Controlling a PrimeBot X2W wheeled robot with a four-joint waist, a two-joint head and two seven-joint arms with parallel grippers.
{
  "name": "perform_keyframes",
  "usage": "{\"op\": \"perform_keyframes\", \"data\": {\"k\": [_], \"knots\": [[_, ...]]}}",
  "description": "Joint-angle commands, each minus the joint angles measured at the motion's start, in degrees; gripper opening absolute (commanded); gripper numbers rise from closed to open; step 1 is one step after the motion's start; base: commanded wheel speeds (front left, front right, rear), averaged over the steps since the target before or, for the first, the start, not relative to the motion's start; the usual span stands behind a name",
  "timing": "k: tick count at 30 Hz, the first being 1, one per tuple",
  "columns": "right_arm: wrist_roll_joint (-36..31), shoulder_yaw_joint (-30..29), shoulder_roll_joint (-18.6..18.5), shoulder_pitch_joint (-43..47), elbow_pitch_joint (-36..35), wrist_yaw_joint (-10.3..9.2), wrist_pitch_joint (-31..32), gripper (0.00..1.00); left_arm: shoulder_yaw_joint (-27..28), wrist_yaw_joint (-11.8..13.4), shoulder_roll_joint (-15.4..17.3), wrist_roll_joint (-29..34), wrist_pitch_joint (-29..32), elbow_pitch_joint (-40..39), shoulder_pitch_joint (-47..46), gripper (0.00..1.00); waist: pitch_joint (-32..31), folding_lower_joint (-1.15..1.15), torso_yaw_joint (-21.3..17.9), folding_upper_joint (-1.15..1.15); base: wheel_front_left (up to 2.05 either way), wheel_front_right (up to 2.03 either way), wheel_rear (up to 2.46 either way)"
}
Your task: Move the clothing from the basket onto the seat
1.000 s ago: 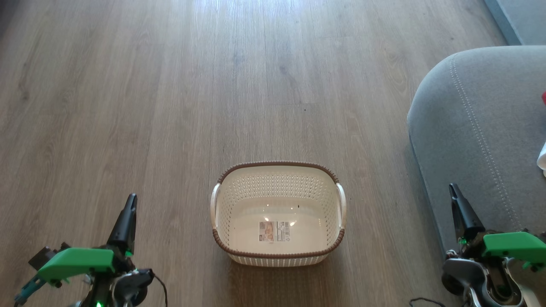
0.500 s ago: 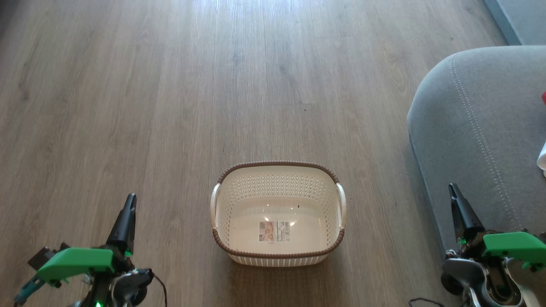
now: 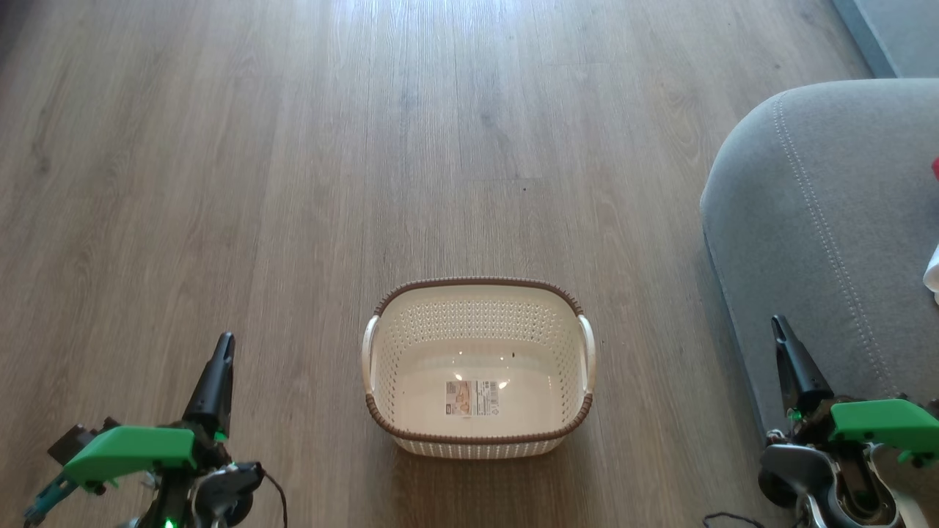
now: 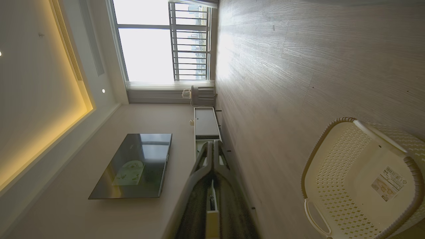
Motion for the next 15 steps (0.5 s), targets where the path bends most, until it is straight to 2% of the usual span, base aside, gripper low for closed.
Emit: {"op": "perform_keyframes", "data": {"k": [1,15], "knots": [[0.3,1.0,-0.2,-3.0,-2.2,0.0,0.3,0.0,2.0,-0.5,0.8,-0.3,0.4,-2.0,-2.7,0.0,0.0,0.0,0.0,0.0,0.0,0.0,0.0],[0.3,1.0,-0.2,-3.0,-2.2,0.0,0.3,0.0,2.0,-0.5,0.8,-0.3,0.4,-2.0,-2.7,0.0,0.0,0.0,0.0,0.0,0.0,0.0,0.0]]}}
